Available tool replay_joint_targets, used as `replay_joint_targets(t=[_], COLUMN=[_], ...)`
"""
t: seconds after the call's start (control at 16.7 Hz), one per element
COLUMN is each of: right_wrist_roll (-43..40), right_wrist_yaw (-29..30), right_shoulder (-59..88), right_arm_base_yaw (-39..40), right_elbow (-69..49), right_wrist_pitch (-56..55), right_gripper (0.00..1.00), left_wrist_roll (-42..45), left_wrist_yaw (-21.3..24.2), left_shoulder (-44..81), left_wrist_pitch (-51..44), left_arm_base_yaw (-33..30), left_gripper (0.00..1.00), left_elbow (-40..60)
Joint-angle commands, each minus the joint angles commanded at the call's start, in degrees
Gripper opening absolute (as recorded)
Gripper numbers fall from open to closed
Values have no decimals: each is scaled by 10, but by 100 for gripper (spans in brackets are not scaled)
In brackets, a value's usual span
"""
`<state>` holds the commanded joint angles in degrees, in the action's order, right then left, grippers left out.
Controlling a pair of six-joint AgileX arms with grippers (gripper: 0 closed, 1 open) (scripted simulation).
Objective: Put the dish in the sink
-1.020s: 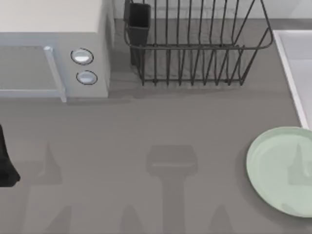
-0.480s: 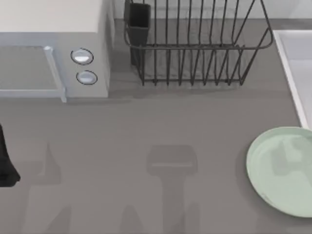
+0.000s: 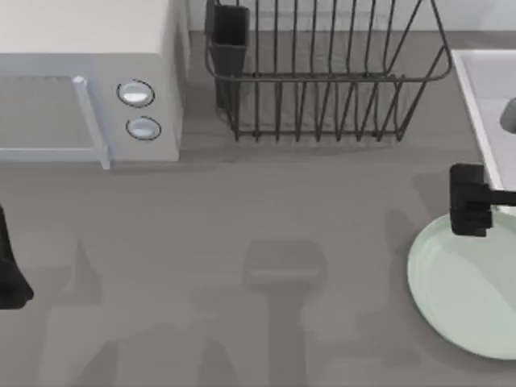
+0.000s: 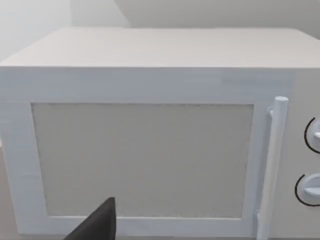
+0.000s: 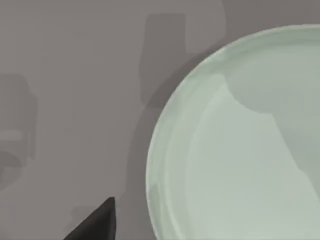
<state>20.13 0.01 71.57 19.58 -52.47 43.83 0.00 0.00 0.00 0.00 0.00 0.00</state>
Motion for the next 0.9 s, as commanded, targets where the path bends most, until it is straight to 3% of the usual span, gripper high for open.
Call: replay_joint_targets(t=[0.42, 0.9], right_wrist_roll=[72, 80], right_wrist_yaw=[0, 0], right_shoulder=[274, 305], right_arm_base_yaw=[70, 76], right_elbow=[-188, -208], right_wrist_pitch=[157, 173], right_gripper=[100, 100], left_wrist_roll=[0, 0], left_wrist_yaw=[0, 0], left_shoulder=[0, 0], left_wrist_pitch=[0, 0], left_arm_base_yaw=[0, 0], left_gripper=[100, 100], left_elbow=[0, 0])
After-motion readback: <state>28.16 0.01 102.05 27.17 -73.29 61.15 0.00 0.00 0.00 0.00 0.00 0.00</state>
